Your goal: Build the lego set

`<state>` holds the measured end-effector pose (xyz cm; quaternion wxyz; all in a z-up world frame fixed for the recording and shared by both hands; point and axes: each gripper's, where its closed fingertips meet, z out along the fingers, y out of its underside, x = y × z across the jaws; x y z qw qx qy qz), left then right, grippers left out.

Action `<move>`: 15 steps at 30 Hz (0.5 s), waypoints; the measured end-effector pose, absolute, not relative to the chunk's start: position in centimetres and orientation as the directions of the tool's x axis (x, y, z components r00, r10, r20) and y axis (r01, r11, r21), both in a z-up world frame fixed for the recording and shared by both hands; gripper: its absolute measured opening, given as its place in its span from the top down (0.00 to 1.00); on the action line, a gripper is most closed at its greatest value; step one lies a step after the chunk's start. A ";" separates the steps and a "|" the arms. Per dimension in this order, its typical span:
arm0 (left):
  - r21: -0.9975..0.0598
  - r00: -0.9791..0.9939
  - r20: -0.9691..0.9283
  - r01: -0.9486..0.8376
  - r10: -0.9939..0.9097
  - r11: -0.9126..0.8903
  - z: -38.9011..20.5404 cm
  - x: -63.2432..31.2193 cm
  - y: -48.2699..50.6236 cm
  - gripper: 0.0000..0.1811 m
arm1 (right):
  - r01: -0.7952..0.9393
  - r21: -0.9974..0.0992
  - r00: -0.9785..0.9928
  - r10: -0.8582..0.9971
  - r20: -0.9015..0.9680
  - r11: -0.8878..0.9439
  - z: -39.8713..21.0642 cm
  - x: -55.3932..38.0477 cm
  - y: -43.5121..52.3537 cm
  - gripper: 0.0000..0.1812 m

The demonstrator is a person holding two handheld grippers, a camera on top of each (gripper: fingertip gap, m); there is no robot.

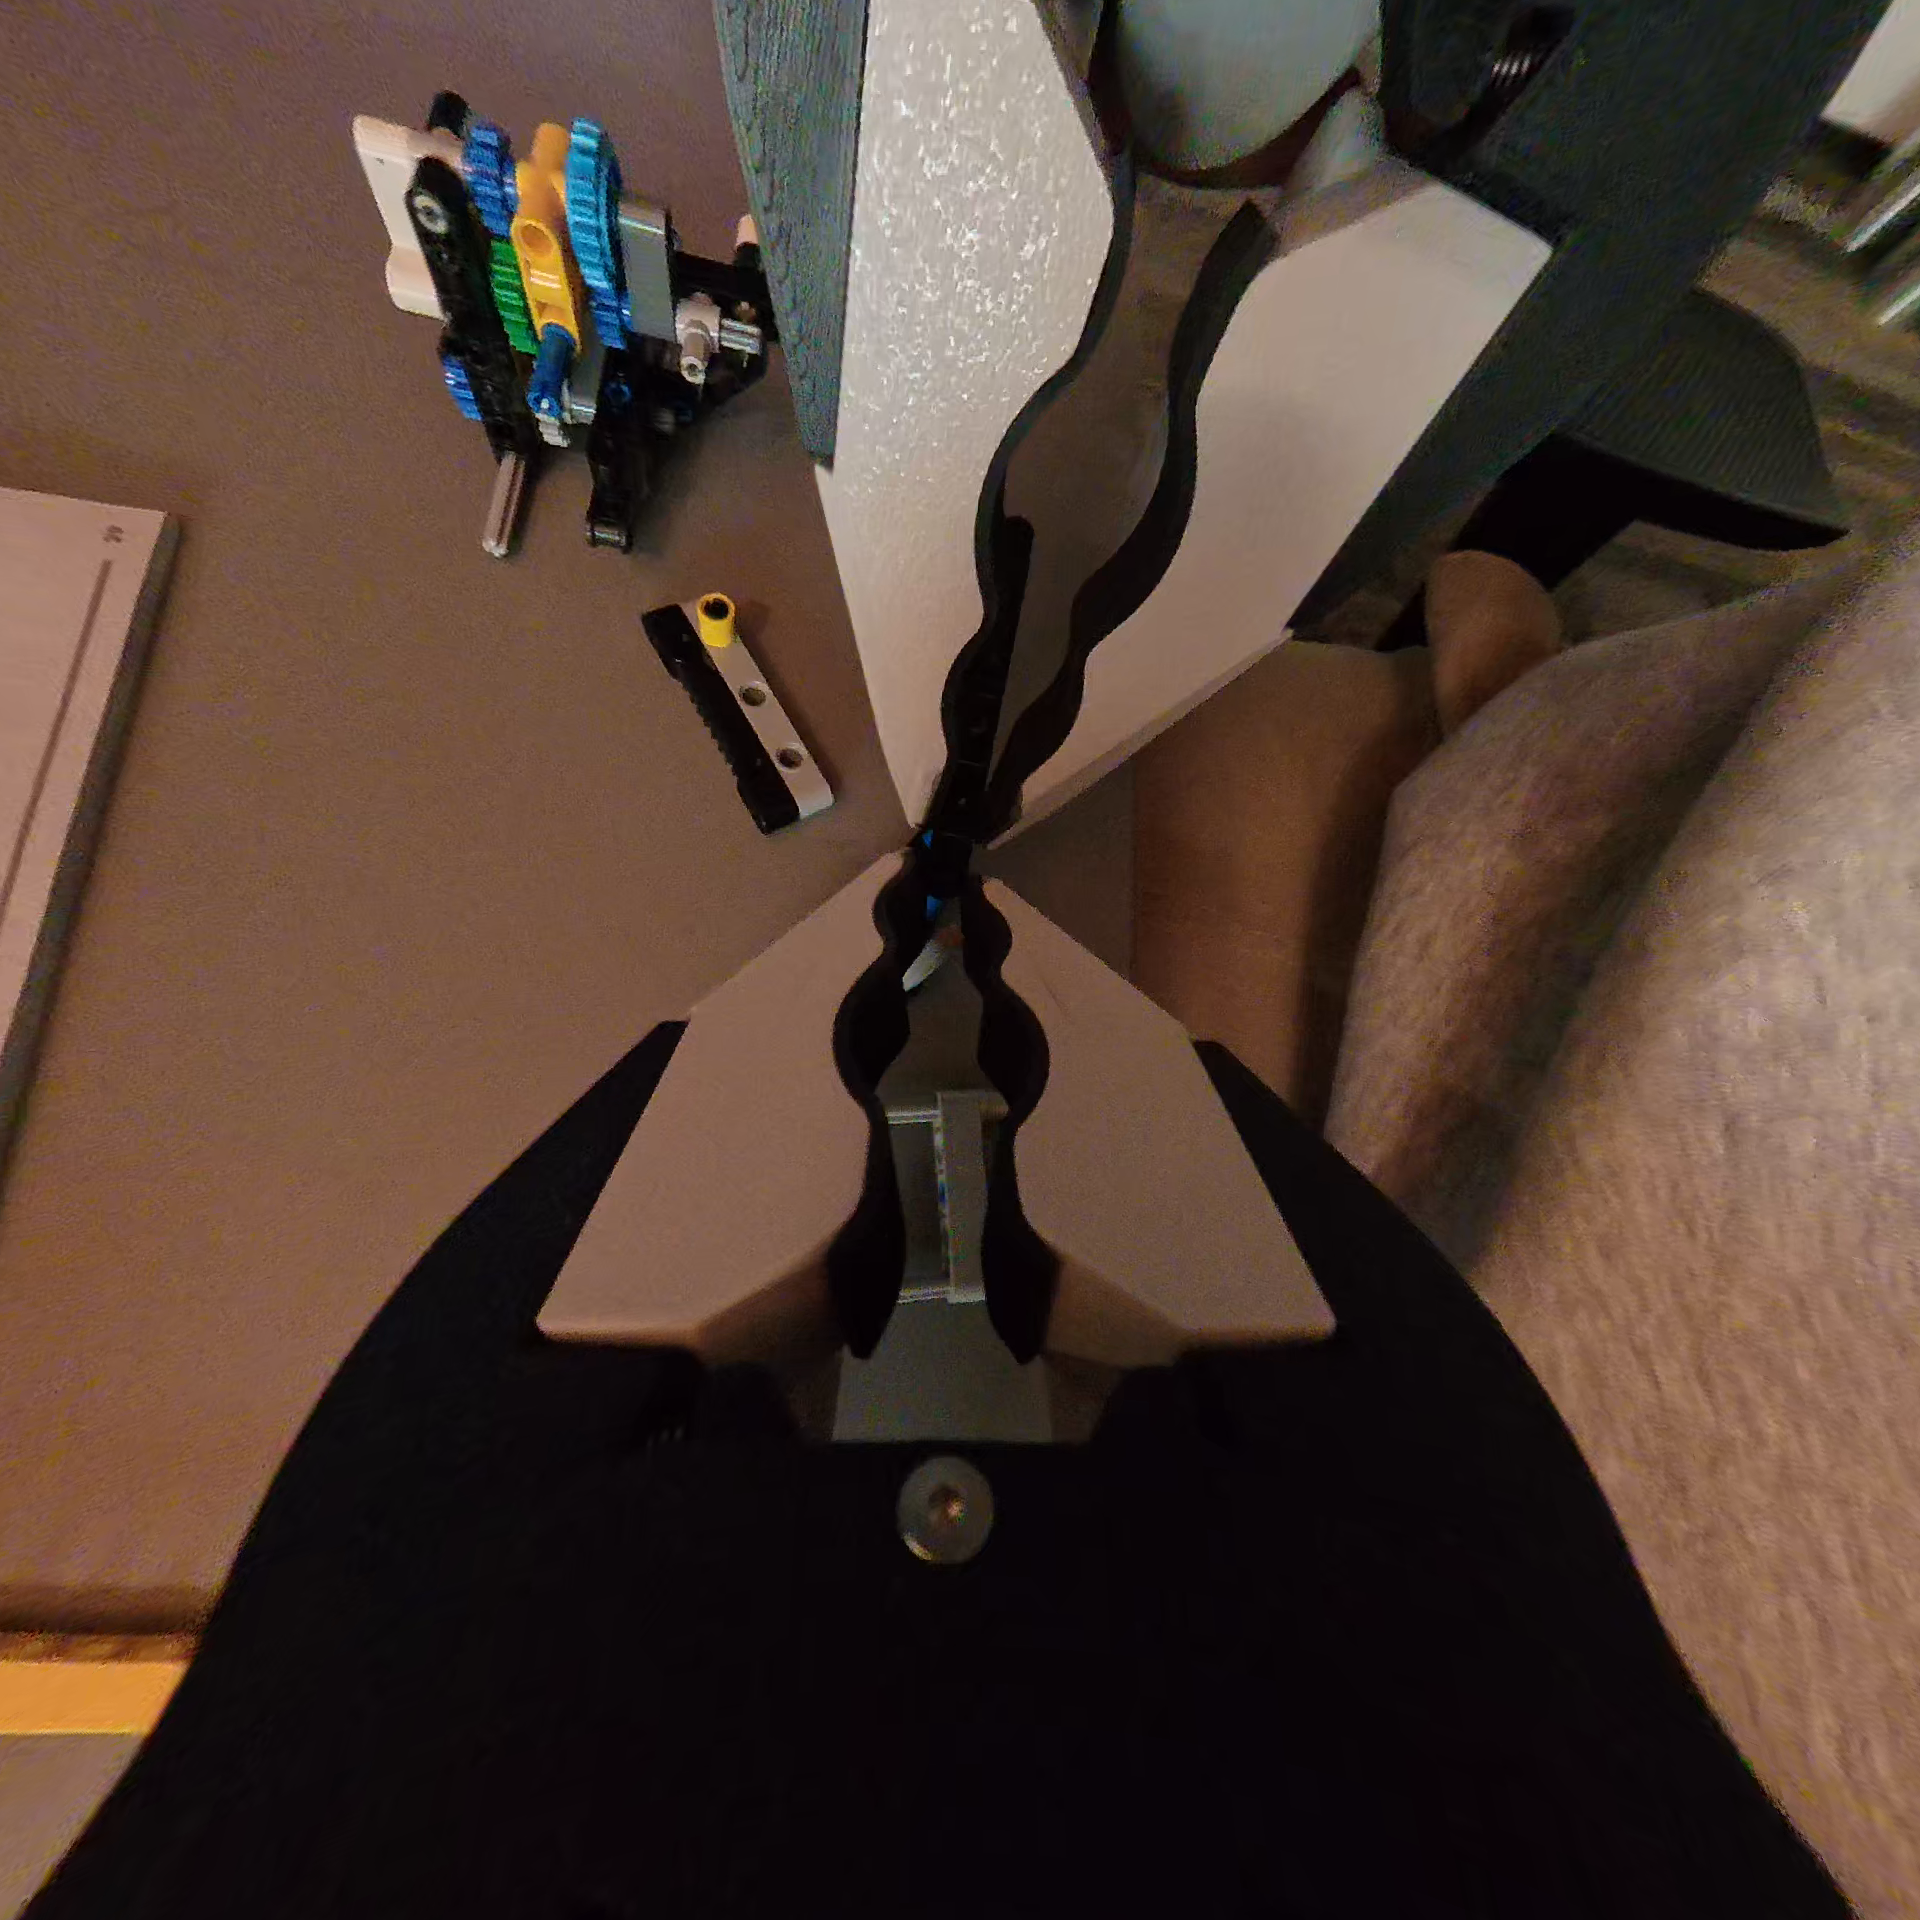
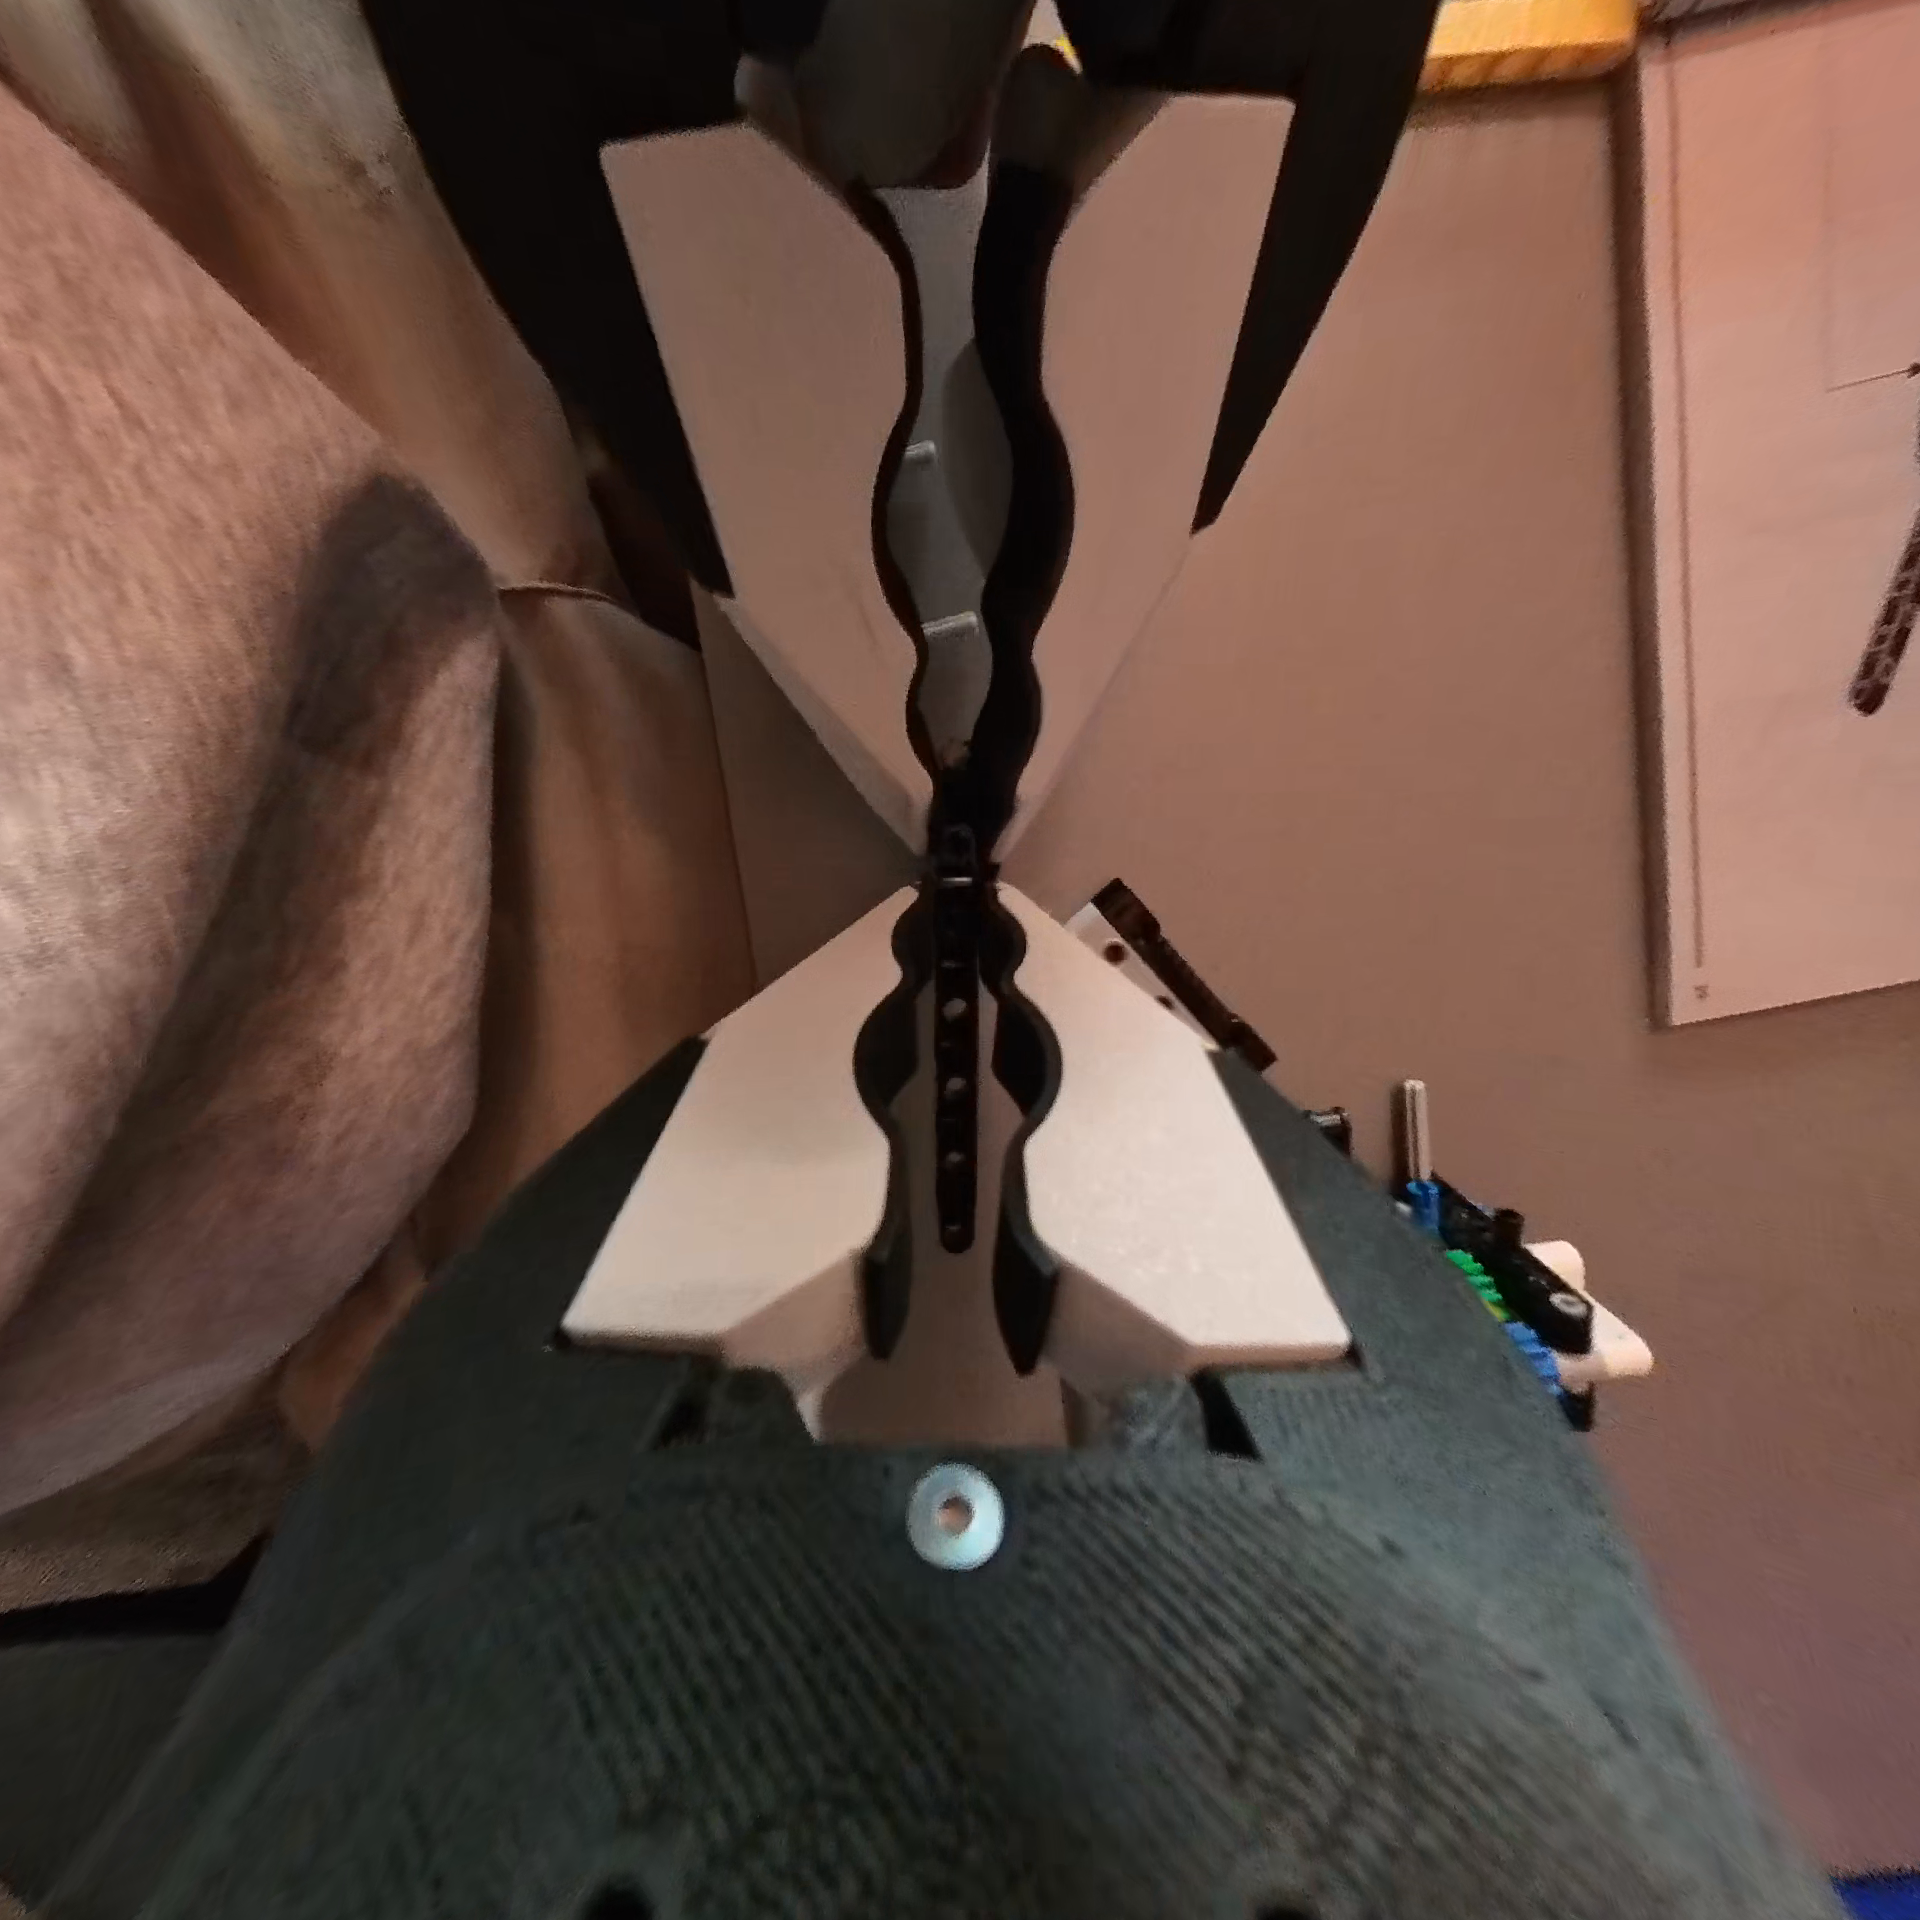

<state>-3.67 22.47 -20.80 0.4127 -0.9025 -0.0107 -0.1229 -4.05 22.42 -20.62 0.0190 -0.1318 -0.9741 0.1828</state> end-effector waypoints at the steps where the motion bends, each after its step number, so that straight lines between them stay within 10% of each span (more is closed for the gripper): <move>1: -0.745 0.968 0.236 0.126 -0.082 -0.655 -20.8 -3.6 22.5 0.97 | 0.260 -0.360 -0.963 0.269 -0.027 0.896 -20.7 -4.0 22.4 0.96; 15: -0.719 0.980 0.184 0.081 -0.076 -0.691 -22.0 -3.7 22.7 0.98 | 0.232 -0.332 -0.967 0.253 0.019 0.914 -22.1 -3.9 22.6 0.96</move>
